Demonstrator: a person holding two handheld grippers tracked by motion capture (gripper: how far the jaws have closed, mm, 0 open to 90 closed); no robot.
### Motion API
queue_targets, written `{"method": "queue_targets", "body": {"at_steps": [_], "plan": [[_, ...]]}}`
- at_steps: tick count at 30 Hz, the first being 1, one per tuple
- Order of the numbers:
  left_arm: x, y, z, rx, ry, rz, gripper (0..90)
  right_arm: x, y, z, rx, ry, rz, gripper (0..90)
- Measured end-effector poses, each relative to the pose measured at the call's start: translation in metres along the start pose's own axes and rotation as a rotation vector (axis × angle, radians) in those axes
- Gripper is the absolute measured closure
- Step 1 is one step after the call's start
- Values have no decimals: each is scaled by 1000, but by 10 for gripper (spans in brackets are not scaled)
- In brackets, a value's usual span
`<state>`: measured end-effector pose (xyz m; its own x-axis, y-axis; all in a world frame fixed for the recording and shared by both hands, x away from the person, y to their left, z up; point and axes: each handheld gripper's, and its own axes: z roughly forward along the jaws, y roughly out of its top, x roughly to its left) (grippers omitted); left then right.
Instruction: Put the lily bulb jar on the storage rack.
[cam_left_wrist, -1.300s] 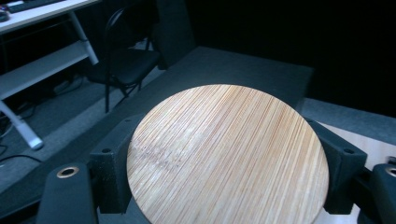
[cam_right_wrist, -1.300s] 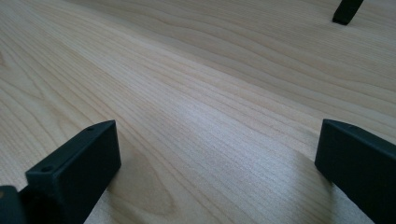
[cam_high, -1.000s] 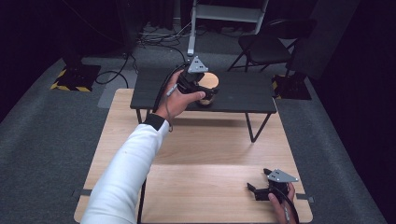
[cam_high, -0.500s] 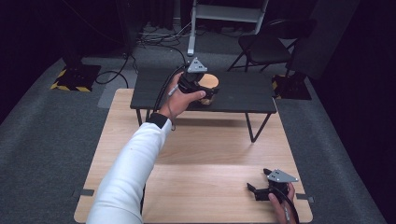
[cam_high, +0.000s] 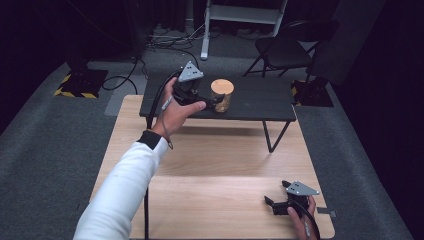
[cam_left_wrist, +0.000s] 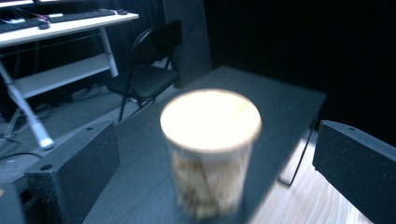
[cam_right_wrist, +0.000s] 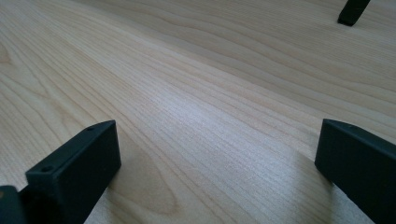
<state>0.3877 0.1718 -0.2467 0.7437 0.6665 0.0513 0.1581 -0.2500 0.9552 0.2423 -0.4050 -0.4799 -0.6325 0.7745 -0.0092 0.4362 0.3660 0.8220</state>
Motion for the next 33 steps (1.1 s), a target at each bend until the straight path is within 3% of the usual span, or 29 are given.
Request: {"method": "queue_targets", "body": {"at_steps": [5, 7, 15, 20, 25, 28, 33], "plan": [[-17, -19, -19, -15, -1, 29, 4, 0, 0, 0, 0, 0, 0, 0], [-26, -28, -25, -20, 16, 34, 5, 0, 0, 0, 0, 0, -1, 0], [-41, -72, -47, -19, 36, -12, 5, 0, 0, 0, 0, 0, -2, 0], [-46, -101, -53, 0, 14, -2, 4, 0, 0, 0, 0, 0, -3, 0], [-55, -134, -55, 36, 22, -31, 4, 0, 0, 0, -1, 1, -4, 0], [-62, -153, -55, 71, 28, -23, 5, 0, 0, 0, -1, 1, -4, 0], [-68, -171, -54, 94, 10, -30, 5, 0, 0, 0, 0, 1, -4, 0]]}}
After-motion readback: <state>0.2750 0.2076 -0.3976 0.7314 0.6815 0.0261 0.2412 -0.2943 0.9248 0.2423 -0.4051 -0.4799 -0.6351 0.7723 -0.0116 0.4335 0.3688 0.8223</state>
